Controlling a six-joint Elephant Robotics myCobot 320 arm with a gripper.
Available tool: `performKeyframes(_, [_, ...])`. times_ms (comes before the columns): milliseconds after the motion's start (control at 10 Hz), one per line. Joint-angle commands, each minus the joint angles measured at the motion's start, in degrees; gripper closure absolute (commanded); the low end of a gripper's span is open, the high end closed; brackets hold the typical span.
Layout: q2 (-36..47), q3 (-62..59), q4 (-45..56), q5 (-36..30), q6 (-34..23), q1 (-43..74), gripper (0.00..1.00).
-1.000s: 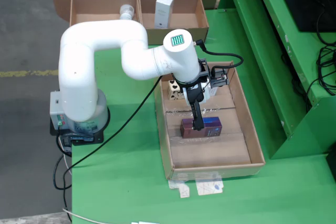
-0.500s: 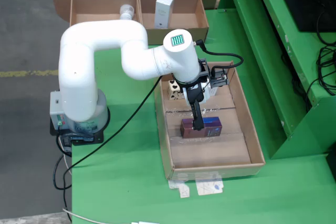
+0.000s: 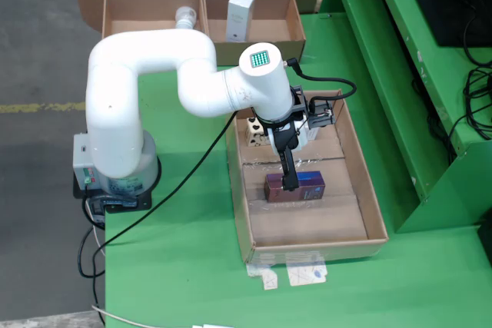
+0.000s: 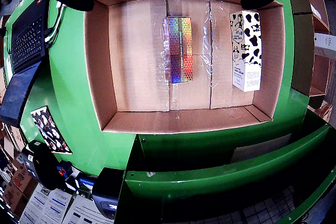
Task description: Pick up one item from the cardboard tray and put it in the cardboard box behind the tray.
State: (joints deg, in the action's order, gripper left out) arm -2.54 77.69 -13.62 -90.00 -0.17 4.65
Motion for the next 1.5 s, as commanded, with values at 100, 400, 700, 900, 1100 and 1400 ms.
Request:
performKeyframes(100, [1.05, -1.41, -0.7, -0.08, -0.09, 0.0, 0.0])
performKeyframes(400, [1.18, -1.37, -0.84, -0.01, 0.1, 0.08, 0.0])
performKeyframes(700, [-4.33, -10.34, 2.56, 0.83, 1.24, -2.06, 0.0])
performKeyframes(900, [-6.75, -14.69, 4.48, 1.35, 1.59, -3.13, 0.0])
performKeyframes(1100, [-8.78, -19.78, 7.46, 1.5, 2.25, -4.72, 0.0])
performKeyframes(1400, [-9.78, -22.26, 8.73, 1.56, 2.68, -5.37, 0.0])
